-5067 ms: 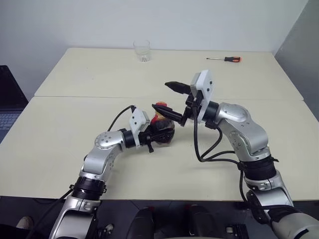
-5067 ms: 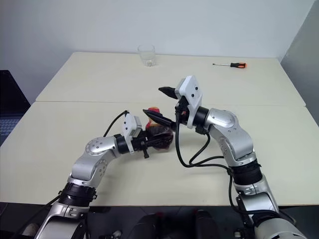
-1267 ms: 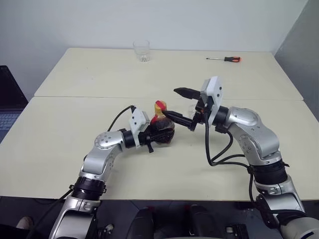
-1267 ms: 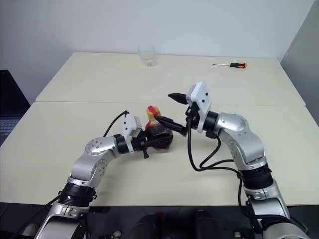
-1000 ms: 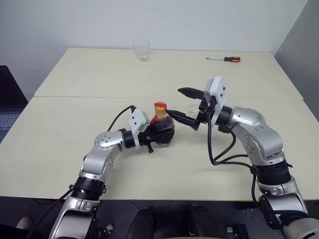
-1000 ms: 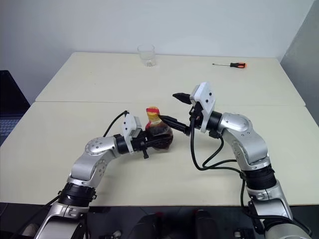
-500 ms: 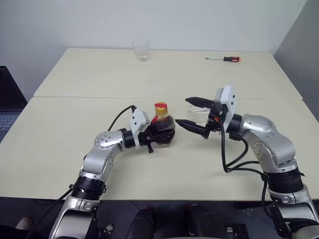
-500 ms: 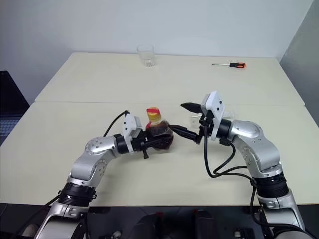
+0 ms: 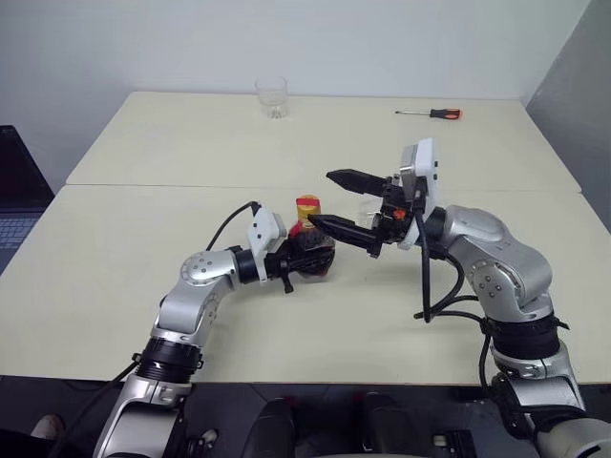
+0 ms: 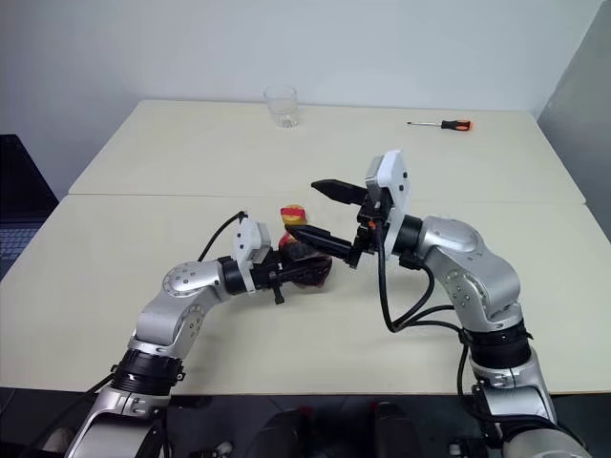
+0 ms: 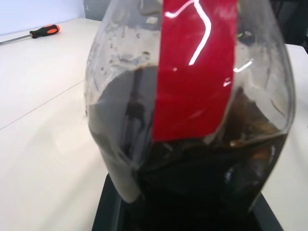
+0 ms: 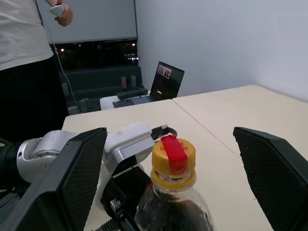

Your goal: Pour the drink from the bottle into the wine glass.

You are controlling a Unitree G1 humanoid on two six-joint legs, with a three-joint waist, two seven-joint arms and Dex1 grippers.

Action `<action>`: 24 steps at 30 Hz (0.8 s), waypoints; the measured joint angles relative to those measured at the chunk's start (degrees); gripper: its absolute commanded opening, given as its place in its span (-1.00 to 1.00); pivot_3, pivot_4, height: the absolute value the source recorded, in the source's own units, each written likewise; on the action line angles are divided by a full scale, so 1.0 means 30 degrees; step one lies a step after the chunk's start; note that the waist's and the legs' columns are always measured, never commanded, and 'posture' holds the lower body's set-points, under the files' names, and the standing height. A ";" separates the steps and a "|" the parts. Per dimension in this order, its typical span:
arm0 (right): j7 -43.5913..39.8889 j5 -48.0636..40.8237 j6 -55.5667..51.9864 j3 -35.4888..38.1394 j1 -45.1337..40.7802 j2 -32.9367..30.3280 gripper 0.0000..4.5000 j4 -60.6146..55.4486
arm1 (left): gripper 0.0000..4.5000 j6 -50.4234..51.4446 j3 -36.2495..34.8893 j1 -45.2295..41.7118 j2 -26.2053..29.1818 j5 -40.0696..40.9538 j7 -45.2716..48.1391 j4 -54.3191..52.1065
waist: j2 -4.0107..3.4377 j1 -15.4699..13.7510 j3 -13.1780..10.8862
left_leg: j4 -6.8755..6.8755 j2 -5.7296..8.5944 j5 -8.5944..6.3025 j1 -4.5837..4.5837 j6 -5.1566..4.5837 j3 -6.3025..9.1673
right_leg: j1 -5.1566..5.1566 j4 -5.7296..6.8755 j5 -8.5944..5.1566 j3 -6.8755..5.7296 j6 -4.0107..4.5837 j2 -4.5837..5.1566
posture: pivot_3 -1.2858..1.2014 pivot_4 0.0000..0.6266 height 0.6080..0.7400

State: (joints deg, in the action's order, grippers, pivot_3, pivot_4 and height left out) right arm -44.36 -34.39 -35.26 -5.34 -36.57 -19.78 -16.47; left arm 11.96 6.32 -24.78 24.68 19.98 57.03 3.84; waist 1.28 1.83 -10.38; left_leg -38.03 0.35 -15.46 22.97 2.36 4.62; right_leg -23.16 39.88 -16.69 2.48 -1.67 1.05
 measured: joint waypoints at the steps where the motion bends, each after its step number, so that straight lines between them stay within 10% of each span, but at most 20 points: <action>1: 0.0059 0.0095 0.0012 -0.0142 -0.0078 0.0085 0.99 0.0101 | -0.57 0.0001 0.0000 0.0000 0.0000 0.0000 -0.0005 0.0000 | 0.0000 0.0001 0.0000 | 0.0000 0.0000 0.0000 0.0000 0.0000 0.0002 | 0.0000 0.0001 0.0000 -0.0001 0.0000 0.0000 | 0.03 -0.52 1.00; 24: 0.0158 0.1391 0.0799 -0.0949 -0.0509 0.1488 0.99 0.1691 | -0.57 0.0041 0.0003 0.0016 -0.0001 0.0006 -0.0042 -0.0378 | 0.0000 0.0005 0.0000 | 0.0001 -0.0001 0.0000 -0.0001 0.0000 0.0000 | -0.0001 0.0000 0.0000 0.0000 0.0000 0.0001 | 0.03 -0.52 1.00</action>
State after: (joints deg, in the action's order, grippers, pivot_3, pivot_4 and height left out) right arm -43.89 -30.22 -32.86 -8.19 -38.10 -15.32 -11.39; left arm 12.08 6.33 -24.73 24.67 20.00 56.91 2.71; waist 1.28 1.85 -10.38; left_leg -38.03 0.35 -15.46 22.97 2.36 4.62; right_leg -23.17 39.88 -16.69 2.48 -1.66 1.05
